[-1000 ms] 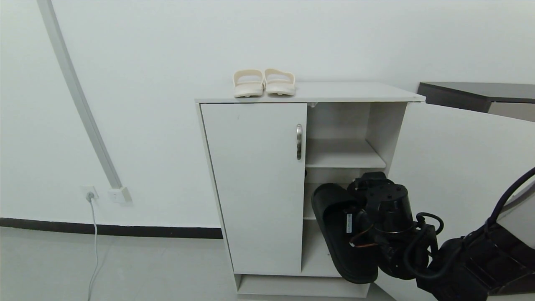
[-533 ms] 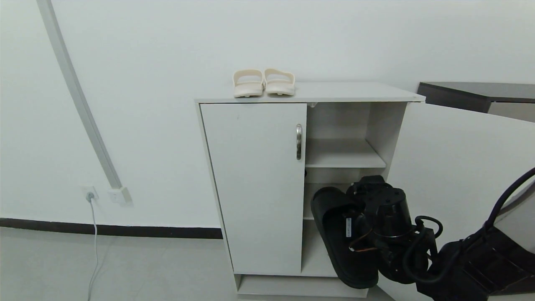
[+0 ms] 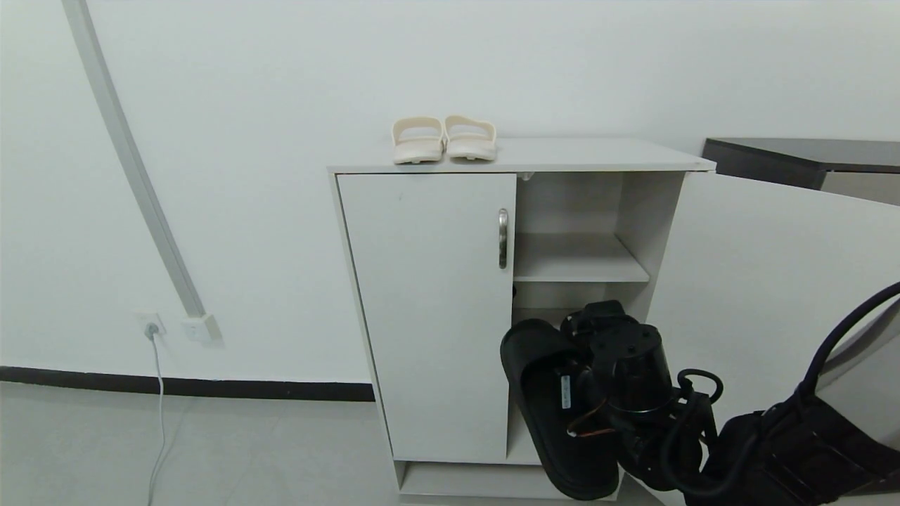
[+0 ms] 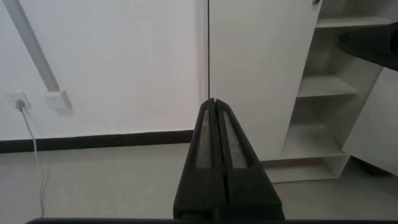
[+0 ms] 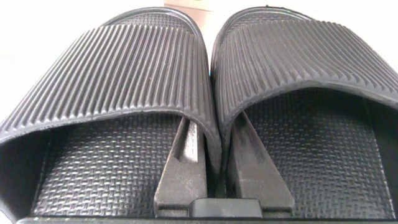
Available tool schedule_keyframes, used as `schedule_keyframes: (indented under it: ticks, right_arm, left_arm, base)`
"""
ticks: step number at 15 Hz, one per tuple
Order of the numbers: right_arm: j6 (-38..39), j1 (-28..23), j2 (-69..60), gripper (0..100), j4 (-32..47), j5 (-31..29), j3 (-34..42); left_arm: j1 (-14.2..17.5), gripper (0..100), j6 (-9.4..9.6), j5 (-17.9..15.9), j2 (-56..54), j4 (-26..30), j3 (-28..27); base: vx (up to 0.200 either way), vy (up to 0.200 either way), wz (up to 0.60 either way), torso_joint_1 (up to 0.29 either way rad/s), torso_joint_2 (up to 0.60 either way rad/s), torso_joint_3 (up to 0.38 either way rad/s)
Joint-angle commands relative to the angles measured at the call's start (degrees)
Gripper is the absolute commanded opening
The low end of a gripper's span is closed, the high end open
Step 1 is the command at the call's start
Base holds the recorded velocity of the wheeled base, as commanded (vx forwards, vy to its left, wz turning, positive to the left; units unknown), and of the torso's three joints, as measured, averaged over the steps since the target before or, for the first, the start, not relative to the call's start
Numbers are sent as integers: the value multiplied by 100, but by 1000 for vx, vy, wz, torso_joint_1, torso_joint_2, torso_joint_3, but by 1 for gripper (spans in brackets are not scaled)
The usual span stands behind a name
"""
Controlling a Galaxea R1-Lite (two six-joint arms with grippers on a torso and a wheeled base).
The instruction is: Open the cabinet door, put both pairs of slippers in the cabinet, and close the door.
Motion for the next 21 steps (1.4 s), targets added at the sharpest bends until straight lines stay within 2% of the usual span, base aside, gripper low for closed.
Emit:
schedule_keyframes:
  ticks: [1,3,6,13,18,21]
  right_arm:
    - [11,183,68,0,4,-124,-32]
    - [19,201,209,0,-5,-405,-137]
    - [37,201,253,0,-5,-432,-137]
    - [55,192,358,0,-5,-520,-111]
    - [81,183,657,0,-286,-458,-146]
    - [309,183,1483,0,-735,-344,-586]
  left_arm:
    - [1,0,-9,24,11,-1,0]
    - [1,0,-9,42,11,-1,0]
    - [1,0,-18,51,11,-1,0]
    - [1,0,-18,51,11,-1,0]
    - [1,0,-44,59,11,-1,0]
    - [1,0,-35,59,11,-1,0]
  base:
    - [0,0,0,0,0,0]
    - [0,0,0,0,0,0]
    - [0,0,0,0,0,0]
    - [0,-200,0,0,2,0]
    - [0,0,0,0,0,0]
    - [0,0,0,0,0,0]
